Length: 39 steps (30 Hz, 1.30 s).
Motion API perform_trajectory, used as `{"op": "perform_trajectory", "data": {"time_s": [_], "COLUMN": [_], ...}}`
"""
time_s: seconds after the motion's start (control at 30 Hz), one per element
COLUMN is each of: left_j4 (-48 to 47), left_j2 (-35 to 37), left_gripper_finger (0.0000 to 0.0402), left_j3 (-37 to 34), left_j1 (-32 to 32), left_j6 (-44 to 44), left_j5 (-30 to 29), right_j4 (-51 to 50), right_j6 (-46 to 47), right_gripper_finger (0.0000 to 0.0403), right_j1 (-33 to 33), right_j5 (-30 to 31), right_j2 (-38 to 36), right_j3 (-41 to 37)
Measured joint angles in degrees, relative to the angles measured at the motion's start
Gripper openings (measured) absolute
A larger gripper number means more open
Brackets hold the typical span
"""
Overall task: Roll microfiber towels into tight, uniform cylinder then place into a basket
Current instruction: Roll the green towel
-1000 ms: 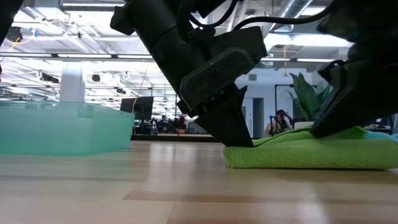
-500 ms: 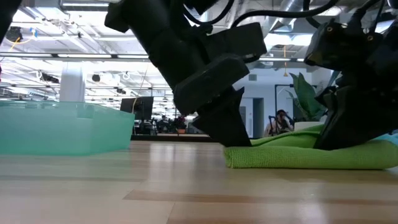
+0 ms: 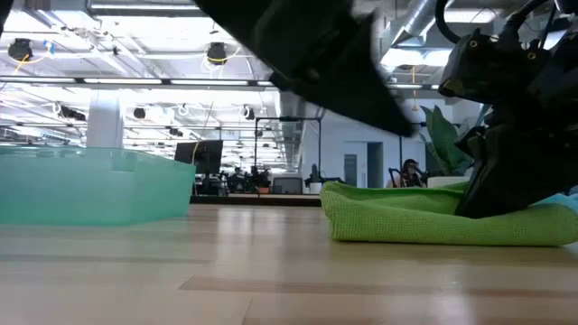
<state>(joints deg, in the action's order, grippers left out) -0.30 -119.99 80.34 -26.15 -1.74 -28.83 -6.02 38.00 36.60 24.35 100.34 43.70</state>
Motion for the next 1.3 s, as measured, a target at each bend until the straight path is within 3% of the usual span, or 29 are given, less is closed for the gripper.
{"op": "perform_trajectory", "data": {"time_s": [0.17, 0.63, 0.73, 1.1, 1.3], "left_j4": [6.38, 0.56, -1.39, -2.35, -2.45], "left_j2": [-3.92, -6.69, -6.60, -6.60, -6.60], "left_gripper_finger": [0.0089, 0.0089, 0.0089, 0.0089, 0.0089], "left_j3": [0.00, 0.29, 0.39, 0.33, 0.27], "left_j1": [1.29, 7.74, 7.89, 7.87, 7.85], "left_j6": [2.80, -8.13, -9.80, -11.01, -10.68], "left_j5": [2.46, 16.93, 17.75, 18.85, 18.98], "right_j4": [0.57, 0.57, 0.93, 1.22, -1.28], "right_j6": [0.02, 0.04, 1.85, 5.09, 2.70], "right_gripper_finger": [0.0009, 0.0010, 0.0015, 0.0099, 0.0123], "right_j1": [-0.37, -0.37, -0.22, -0.04, 0.04], "right_j5": [-0.13, -1.42, -1.44, -1.41, -3.61], "right_j2": [0.03, 0.10, 0.10, 0.16, -4.18], "right_j3": [-0.05, -0.07, -0.07, -0.07, -0.38]}}
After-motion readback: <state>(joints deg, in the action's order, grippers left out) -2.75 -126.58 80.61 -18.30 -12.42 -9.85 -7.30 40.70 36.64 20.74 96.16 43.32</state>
